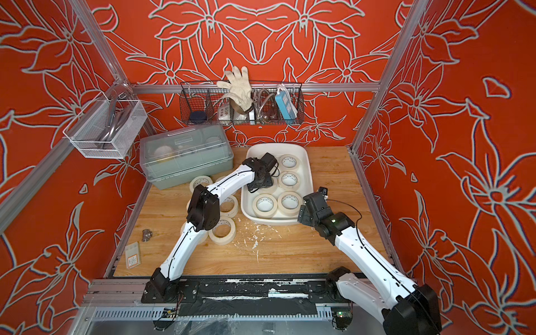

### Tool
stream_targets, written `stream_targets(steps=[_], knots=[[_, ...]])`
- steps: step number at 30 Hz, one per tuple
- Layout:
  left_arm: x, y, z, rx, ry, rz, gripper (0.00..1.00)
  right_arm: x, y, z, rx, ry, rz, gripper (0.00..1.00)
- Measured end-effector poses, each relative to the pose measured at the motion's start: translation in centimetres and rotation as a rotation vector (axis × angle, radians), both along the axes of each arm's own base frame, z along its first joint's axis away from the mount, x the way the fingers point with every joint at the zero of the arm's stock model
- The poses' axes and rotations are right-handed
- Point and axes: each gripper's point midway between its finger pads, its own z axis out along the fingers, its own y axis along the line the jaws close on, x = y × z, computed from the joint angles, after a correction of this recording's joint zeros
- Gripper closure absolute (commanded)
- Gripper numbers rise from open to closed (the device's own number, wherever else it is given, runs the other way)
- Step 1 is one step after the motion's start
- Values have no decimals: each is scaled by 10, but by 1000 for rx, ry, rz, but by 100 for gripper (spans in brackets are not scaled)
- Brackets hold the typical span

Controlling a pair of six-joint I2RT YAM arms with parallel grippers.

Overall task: Take out the art tape in the storage box
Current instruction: Pick up the art tape from the storage box.

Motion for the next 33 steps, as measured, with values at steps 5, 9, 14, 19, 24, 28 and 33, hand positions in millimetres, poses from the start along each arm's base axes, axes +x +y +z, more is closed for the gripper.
stream_targets(steps=[5, 9, 14, 19, 24, 28, 33], knots=[[20, -45, -20, 17, 65, -58, 22, -3, -24, 1, -32, -48, -104, 12], [36, -68, -48, 40, 132, -74, 23, -6, -46, -5, -84, -65, -203, 11], [53, -88, -91, 71, 212, -80, 22, -14, -64, -11, -118, -70, -279, 11], [70, -101, -121, 106, 249, -64, 21, -21, -71, -14, -110, -74, -315, 11], [86, -106, -142, 150, 254, -43, 21, -25, -74, -24, -116, -47, -337, 11], [95, -106, -152, 159, 254, -22, 21, -27, -75, -32, -126, -20, -344, 11], [101, -99, -162, 177, 254, 31, 18, -30, -75, -41, -128, 5, -344, 12]])
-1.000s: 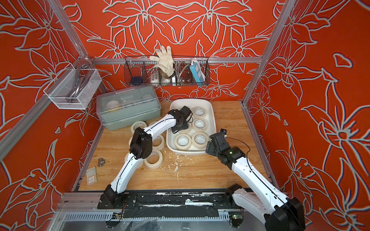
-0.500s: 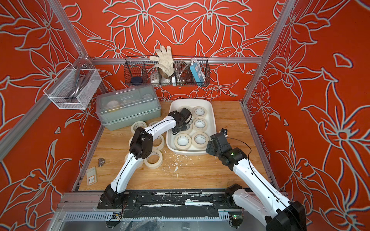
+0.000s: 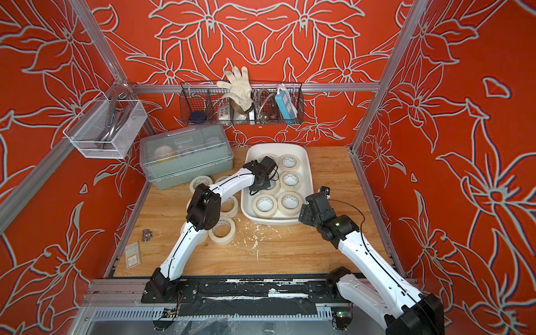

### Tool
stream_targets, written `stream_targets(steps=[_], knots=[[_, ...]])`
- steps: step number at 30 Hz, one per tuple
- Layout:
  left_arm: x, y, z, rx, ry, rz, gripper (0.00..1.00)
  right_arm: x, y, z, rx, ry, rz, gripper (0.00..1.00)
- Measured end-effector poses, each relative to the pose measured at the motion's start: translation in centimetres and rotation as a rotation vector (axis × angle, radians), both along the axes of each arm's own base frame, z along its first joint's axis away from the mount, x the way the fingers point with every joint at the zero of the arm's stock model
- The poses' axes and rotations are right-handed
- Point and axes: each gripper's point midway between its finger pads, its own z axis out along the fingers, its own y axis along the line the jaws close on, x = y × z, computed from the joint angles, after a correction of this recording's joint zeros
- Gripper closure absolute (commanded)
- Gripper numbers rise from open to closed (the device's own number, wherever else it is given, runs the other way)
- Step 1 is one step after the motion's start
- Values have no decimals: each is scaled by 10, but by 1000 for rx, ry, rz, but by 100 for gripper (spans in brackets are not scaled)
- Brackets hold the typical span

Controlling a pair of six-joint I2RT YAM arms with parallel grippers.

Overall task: Take out the art tape in the storage box
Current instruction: Pick up the art tape from the storage box.

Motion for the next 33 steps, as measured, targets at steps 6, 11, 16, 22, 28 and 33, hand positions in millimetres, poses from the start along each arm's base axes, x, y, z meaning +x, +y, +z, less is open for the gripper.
stream_targets(steps=[6, 11, 16, 22, 28, 33], knots=[[6, 7, -7, 1, -6, 46, 18, -1, 3, -4, 10, 17, 11, 13], [19, 13, -7, -23, -30, 88, 19, -1, 7, -7, 20, 29, 24, 13], [32, 22, -19, -29, -38, 127, 21, 1, 10, -6, 32, 22, 36, 13], [42, 27, -39, -23, -28, 153, 26, 2, 10, -2, 35, 7, 43, 14], [44, 27, -56, -24, -30, 160, 48, 1, 10, 4, 44, -16, 47, 14], [49, 29, -65, -21, -50, 163, 73, 1, 10, 9, 54, -38, 47, 15]])
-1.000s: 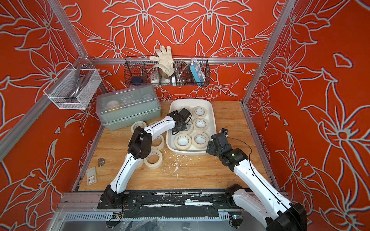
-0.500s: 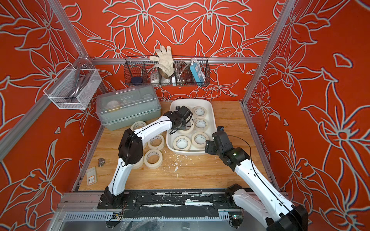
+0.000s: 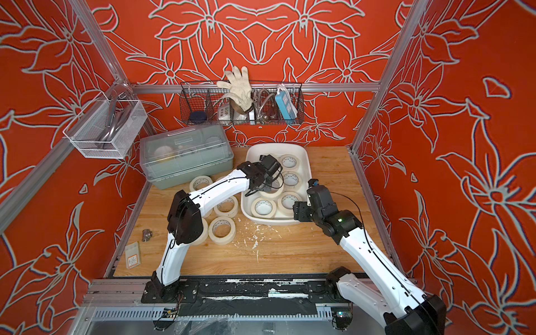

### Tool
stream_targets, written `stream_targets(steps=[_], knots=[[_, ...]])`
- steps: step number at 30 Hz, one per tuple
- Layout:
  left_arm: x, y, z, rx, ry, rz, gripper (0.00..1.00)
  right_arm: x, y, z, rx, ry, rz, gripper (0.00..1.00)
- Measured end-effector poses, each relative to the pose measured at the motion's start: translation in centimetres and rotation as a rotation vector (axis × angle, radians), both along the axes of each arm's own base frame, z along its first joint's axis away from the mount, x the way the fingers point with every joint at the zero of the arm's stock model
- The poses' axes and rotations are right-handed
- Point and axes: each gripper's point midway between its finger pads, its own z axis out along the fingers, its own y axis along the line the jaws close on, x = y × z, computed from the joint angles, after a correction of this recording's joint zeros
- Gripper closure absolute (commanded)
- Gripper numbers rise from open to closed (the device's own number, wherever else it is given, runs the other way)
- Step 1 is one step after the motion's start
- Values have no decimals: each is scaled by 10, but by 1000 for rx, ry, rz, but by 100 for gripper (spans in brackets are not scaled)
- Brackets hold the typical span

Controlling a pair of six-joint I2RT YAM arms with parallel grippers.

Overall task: Take out the art tape in the storage box
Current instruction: Pick up the art tape from the storage box.

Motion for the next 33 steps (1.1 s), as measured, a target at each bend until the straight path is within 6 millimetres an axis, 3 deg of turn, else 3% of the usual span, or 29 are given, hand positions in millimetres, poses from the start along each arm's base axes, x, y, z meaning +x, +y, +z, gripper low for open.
stream_targets(steps=[9, 14, 16, 20, 26, 29, 33], knots=[[1, 1, 3, 1, -25, -26, 78, 0, 0, 3, 1, -11, 11, 16], [-11, 6, 8, 53, -28, -67, 83, -2, 4, 4, 0, -12, 46, 17], [-18, 6, 17, 77, -39, -96, 92, -2, 5, 6, -3, -16, 64, 17], [-24, 1, 48, 88, -89, -149, 99, -1, 11, 10, 3, -18, 109, 18], [-42, -7, 102, 109, -147, -267, 100, 2, 29, 26, 31, -38, 218, 21], [-57, -11, 110, 145, -139, -322, 100, 3, 40, 33, 52, -40, 277, 22], [-80, -15, 105, 198, -101, -412, 100, 7, 52, 43, 76, -44, 337, 23]])
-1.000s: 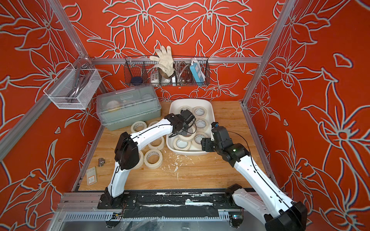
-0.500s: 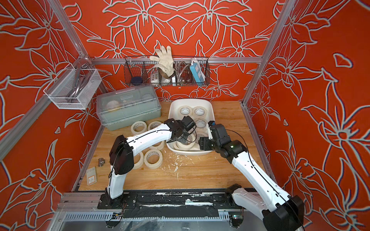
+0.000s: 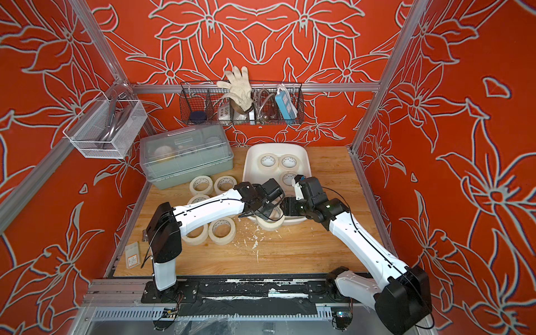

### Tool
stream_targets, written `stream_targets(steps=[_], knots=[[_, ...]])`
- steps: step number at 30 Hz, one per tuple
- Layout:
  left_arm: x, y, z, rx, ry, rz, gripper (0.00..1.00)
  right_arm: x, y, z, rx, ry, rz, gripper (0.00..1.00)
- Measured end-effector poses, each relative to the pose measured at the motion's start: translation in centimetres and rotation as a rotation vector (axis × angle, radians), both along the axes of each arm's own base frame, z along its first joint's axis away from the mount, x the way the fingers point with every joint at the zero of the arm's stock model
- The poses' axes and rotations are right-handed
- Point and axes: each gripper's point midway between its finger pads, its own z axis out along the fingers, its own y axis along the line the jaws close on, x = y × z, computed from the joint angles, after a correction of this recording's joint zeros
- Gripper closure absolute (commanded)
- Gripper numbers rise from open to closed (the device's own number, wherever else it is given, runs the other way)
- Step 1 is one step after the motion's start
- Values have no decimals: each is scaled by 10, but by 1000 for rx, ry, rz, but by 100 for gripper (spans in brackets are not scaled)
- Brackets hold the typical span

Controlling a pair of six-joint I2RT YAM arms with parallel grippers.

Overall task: Take out the art tape in the storage box
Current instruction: Pick up the art tape from the storage box.

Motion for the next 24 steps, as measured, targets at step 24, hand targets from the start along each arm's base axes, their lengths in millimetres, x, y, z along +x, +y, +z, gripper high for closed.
stream_targets(steps=[24], knots=[[-104, -16, -3, 41, 92, -280, 100, 9, 53, -16, 162, 137, 147, 33]])
